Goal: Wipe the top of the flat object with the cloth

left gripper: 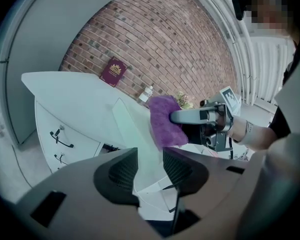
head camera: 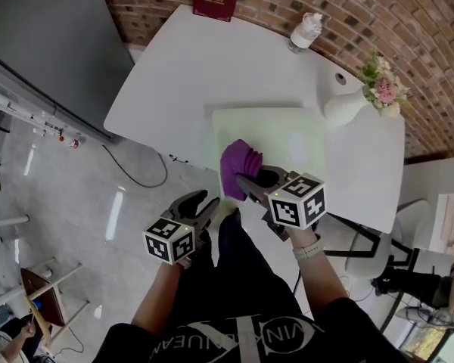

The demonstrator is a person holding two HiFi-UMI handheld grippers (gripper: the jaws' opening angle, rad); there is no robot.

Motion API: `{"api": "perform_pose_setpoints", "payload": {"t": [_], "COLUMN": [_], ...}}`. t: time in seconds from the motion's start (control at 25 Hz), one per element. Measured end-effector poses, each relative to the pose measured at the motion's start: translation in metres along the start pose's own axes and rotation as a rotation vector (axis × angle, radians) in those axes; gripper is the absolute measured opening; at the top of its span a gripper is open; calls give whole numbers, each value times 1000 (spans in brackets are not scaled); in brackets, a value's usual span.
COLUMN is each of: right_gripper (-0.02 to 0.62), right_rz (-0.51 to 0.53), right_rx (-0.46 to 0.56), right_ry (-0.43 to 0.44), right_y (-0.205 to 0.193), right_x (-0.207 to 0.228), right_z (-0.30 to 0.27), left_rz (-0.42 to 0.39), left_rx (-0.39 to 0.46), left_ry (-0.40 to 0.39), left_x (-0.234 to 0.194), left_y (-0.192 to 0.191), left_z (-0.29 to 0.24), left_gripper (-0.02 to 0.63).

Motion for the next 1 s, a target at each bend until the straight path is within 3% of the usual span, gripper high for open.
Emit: {"api": "perform_pose_setpoints", "payload": {"t": [0.12, 0.28, 0.56, 1.0], "right_gripper": [80, 80, 80, 80], "right_rz": [-1, 84, 127, 78], "right_rx": [-40, -124, -191, -167], "right_ry": [32, 7, 10, -18], "right_y": [-7, -19, -26, -49], "right_x": [-14, -20, -4, 55], "right_z": [-18, -26, -17, 36], "left_rz": [-7, -21, -11, -2], "left_rx": [-11, -3, 66, 91], "left_ry": [2, 11, 94, 188], "left_x": [1, 5, 13, 28], "left_y": [-5, -6, -5, -8], "left_z": [9, 18, 23, -16], "left_gripper": [153, 153, 153, 153]}}
Point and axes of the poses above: the fingertips, and each gripper's own axes: z backward along the fingers, x to its right, y out of its top, the point moved 6 cm from there along z, backward along the fingers, and after that the axes turned 11 degrees about z, right-handed, at the moved point
